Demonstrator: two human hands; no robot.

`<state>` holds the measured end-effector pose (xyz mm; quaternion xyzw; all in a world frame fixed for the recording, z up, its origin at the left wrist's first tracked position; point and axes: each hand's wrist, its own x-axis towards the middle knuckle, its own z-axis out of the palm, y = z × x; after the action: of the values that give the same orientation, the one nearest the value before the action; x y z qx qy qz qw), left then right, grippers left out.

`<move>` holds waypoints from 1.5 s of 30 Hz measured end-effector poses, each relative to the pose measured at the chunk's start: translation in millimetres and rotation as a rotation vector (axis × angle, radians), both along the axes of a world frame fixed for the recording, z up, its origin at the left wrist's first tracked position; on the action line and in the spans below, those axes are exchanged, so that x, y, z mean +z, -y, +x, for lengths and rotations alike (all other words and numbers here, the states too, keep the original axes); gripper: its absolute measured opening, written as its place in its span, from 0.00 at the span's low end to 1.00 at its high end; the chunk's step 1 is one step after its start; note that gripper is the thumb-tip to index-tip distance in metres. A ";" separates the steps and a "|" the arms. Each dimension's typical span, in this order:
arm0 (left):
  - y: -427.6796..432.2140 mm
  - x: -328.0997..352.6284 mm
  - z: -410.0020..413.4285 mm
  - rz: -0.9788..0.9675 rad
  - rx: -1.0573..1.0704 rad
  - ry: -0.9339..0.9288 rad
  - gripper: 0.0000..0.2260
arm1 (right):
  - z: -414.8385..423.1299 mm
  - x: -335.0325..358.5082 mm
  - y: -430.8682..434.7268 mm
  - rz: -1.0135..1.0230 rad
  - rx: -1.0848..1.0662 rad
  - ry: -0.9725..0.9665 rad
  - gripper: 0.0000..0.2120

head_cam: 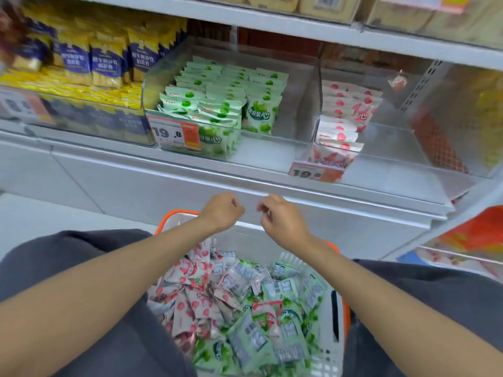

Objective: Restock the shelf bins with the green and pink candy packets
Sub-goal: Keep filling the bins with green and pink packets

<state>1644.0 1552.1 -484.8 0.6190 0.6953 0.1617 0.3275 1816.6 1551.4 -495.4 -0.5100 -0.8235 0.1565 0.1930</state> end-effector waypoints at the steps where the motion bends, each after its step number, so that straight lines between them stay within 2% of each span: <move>1: 5.2 -12.9 -1.3 -0.079 -0.058 -0.051 0.07 | 7.8 -25.9 8.9 -0.162 -0.016 0.096 0.13; 3: 13.2 -33.0 -4.4 -0.177 -0.150 -0.127 0.07 | 20.4 -72.6 19.3 -0.513 -0.011 0.275 0.18; 5: 15.4 -45.0 -8.5 -0.227 -0.217 -0.195 0.08 | 29.1 -104.0 23.0 -0.714 0.012 0.367 0.22; 8: 14.9 -53.4 -13.9 -0.276 -0.267 -0.267 0.10 | 32.2 -129.1 19.0 -0.786 0.021 0.409 0.27; 15: 14.7 -69.5 -28.1 -0.356 -0.268 -0.311 0.09 | -10.3 -176.5 26.8 -0.875 0.046 0.242 0.43; 16: 15.7 -70.1 -27.2 -0.368 -0.284 -0.329 0.08 | -13.4 -182.1 30.4 -0.838 0.053 0.255 0.41; 17: 16.3 -71.2 -25.9 -0.380 -0.294 -0.338 0.07 | -15.0 -185.0 33.8 -0.784 0.075 0.278 0.34; 19: 18.1 -70.1 -21.5 -0.398 -0.307 -0.338 0.07 | -16.4 -184.6 39.9 -0.663 0.087 0.297 0.09; 20: 19.1 -68.7 -19.8 -0.403 -0.308 -0.334 0.06 | -16.1 -181.7 41.8 -0.632 0.074 0.273 0.03; 22: 20.2 -66.7 -17.3 -0.424 -0.306 -0.335 0.06 | -14.8 -174.7 42.0 -0.641 -0.006 0.181 0.13; 25: 23.6 -62.8 -12.5 -0.505 -0.237 -0.246 0.14 | -11.4 -149.1 32.3 -0.665 -0.190 -0.080 0.14; 28: 28.5 -50.1 0.3 -0.613 -0.059 0.070 0.34 | -9.5 -108.0 27.3 -0.650 -0.291 -0.346 0.16; 29: 29.8 -44.3 7.5 -0.627 -0.013 0.217 0.37 | -9.3 -92.9 29.0 -0.625 -0.296 -0.419 0.16; 31: 33.4 -31.9 22.6 -0.565 0.045 0.460 0.33 | -8.1 -63.6 36.8 -0.600 -0.224 -0.523 0.09; 32: 35.9 -25.2 29.3 -0.483 0.064 0.513 0.27 | -5.7 -51.6 41.0 -0.613 -0.161 -0.533 0.05; 33: 37.8 -20.5 34.1 -0.384 0.092 0.530 0.21 | -0.9 -40.8 44.6 -0.608 -0.096 -0.523 0.06; 35: 41.0 -14.6 40.1 -0.195 0.174 0.529 0.14 | 14.5 -22.3 45.6 -0.560 -0.076 -0.490 0.12; 37: 45.1 -1.4 44.7 -0.101 0.216 0.569 0.10 | 36.3 -4.4 39.1 -0.531 -0.187 -0.487 0.20; 39: 46.6 18.8 53.1 -0.053 0.152 0.611 0.08 | 59.9 14.9 31.0 -0.633 -0.253 -0.555 0.29; 40: 45.6 30.4 59.0 -0.037 0.099 0.646 0.08 | 70.3 24.7 26.7 -0.699 -0.237 -0.610 0.30; 42: 40.1 55.0 72.2 0.015 0.005 0.665 0.08 | 86.0 48.1 20.5 -0.762 -0.168 -0.705 0.22; 44: 25.1 76.6 86.6 0.151 -0.031 0.559 0.10 | 96.4 72.1 15.8 -0.731 -0.150 -0.782 0.13; 45: 15.8 86.5 95.0 0.224 -0.027 0.518 0.12 | 101.8 83.0 13.3 -0.700 -0.157 -0.819 0.11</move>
<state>1739.1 1536.3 -398.3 0.5985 0.5580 0.3861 0.4259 1918.4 1538.2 -412.5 -0.5010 -0.5394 0.5922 0.3277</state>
